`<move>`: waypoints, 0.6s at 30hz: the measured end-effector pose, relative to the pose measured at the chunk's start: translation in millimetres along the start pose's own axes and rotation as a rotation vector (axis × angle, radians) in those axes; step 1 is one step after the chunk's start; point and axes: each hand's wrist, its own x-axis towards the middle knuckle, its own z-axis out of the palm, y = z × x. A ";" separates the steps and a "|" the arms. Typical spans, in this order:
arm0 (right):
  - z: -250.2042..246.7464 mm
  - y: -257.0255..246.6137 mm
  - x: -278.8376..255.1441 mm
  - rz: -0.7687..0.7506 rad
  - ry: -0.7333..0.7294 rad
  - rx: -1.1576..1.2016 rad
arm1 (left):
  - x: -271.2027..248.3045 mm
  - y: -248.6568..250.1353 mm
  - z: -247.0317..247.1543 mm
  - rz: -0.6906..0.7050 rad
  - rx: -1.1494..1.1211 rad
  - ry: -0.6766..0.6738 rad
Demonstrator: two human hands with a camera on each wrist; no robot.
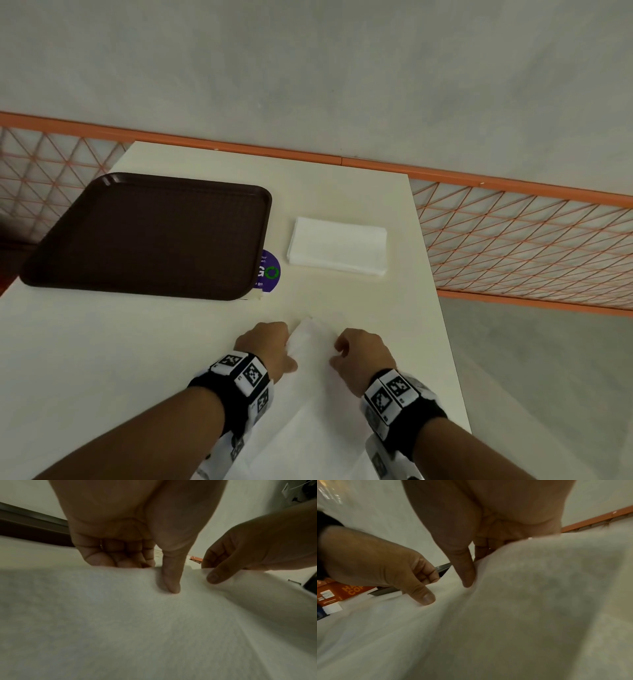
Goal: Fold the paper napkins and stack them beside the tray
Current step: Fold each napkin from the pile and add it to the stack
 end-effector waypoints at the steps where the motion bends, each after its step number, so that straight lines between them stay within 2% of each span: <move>1: -1.7 0.1 -3.2 -0.021 0.010 -0.004 | 0.1 -1.8 0.6 0.007 -0.008 0.007; 5: -11.1 -1.3 -14.6 -0.182 -0.010 0.075 | -0.7 -14.7 0.1 0.077 -0.171 0.053; 8: -24.4 -8.0 -21.6 -0.345 -0.091 0.128 | -2.1 -24.9 -8.3 0.163 -0.430 -0.004; 10: -34.7 -12.0 -23.9 -0.388 -0.099 0.330 | -0.2 -31.2 -15.3 0.203 -0.615 -0.047; 14: -52.3 -1.8 -18.5 -0.183 0.066 0.932 | 2.4 -36.0 -26.7 0.138 -0.802 -0.058; 16: -57.7 7.3 -15.2 -0.088 0.113 1.066 | 4.1 -38.9 -27.7 0.071 -0.894 -0.093; 18: -61.3 14.6 -12.9 -0.024 0.128 1.153 | 2.6 -40.4 -25.7 -0.028 -1.084 -0.158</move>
